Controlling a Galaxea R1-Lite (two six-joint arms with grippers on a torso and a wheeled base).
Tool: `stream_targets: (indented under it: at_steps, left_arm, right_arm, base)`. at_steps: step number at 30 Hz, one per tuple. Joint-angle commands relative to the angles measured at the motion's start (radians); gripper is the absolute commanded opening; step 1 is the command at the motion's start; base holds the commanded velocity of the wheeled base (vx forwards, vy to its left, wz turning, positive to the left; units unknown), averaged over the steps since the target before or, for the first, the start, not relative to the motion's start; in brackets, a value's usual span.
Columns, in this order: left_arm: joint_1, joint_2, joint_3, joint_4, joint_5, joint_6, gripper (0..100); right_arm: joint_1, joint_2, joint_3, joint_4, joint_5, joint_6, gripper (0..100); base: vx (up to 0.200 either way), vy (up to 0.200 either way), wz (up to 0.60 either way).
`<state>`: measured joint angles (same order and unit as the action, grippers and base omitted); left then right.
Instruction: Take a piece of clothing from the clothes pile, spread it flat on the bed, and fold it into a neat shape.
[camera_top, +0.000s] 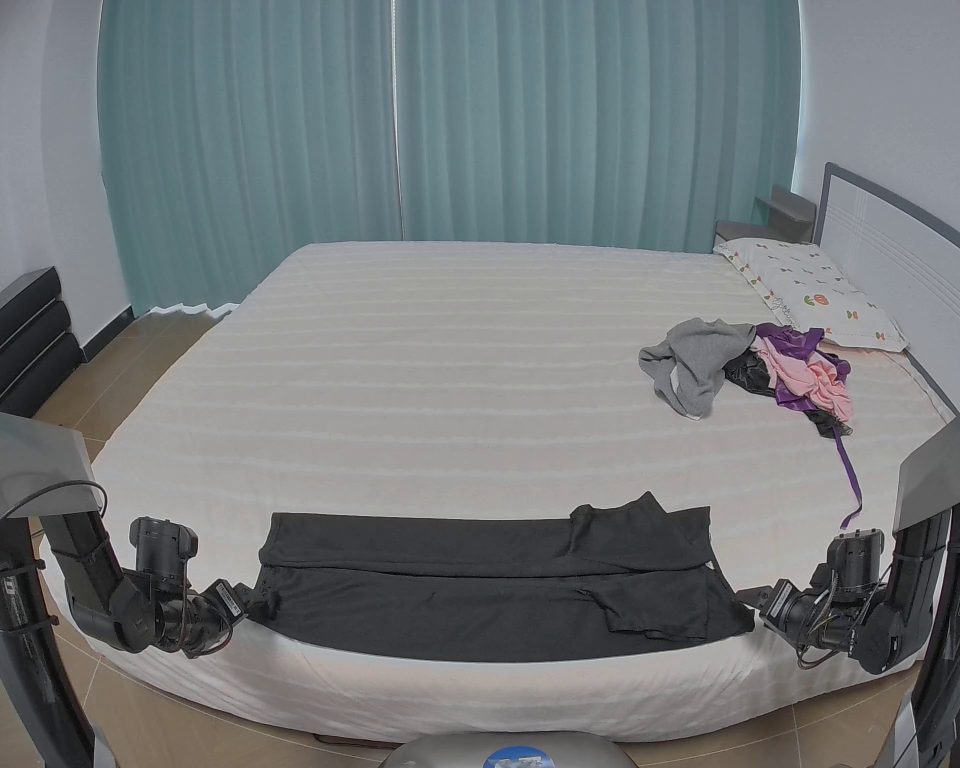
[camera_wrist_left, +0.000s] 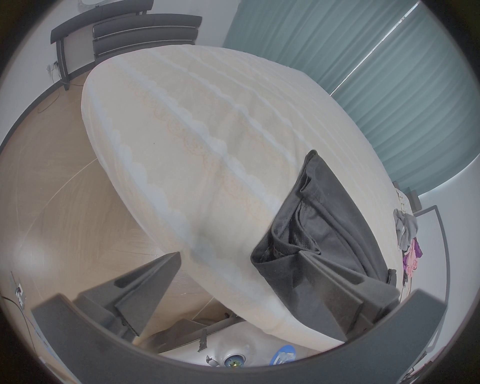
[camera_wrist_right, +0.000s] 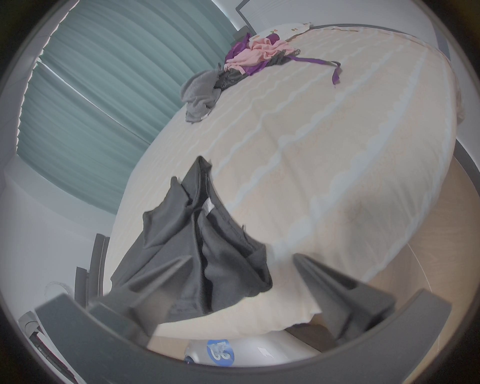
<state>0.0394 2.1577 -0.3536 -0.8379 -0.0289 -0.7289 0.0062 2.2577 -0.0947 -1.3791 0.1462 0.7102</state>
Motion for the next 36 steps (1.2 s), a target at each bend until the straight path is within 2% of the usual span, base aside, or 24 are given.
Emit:
stream_targets:
  at_steps: [1, 7, 9, 22, 29, 35, 36]
  left_arm:
    - [0.019, -0.041, -0.010, -0.001, -0.012, -0.001, 100]
    - [0.053, -0.094, -0.025, -0.001, -0.071, -0.021, 100]
    - [0.060, -0.094, -0.054, 0.000, -0.072, -0.083, 100]
    - [0.073, -0.085, -0.077, 0.003, -0.108, -0.102, 100]
    - [0.068, -0.088, -0.107, 0.010, -0.111, -0.104, 100]
    - [0.056, -0.062, -0.209, 0.029, -0.190, -0.104, 100]
    - [0.056, -0.041, -0.271, 0.063, -0.261, -0.098, 100]
  right_arm:
    - [-0.038, -0.061, -0.011, 0.002, 0.003, 0.000, 100]
    - [-0.097, -0.082, -0.048, 0.000, 0.007, 0.006, 100]
    - [-0.114, -0.078, -0.066, 0.002, 0.010, 0.014, 100]
    - [-0.109, -0.064, -0.077, 0.003, 0.026, 0.051, 100]
    - [-0.097, -0.044, -0.082, 0.002, 0.033, 0.058, 100]
    - [-0.072, -0.044, -0.082, 0.002, 0.032, 0.081, 100]
    - [-0.063, -0.043, -0.082, 0.002, 0.032, 0.089, 100]
  base:
    - [0.000, 0.000, 0.00]
    - [0.000, 0.000, 0.00]
    - [0.000, 0.000, 0.00]
    - [0.185, 0.000, 0.00]
    - [0.000, 0.000, 0.00]
    - [0.000, 0.000, 0.00]
    - [0.000, 0.000, 0.00]
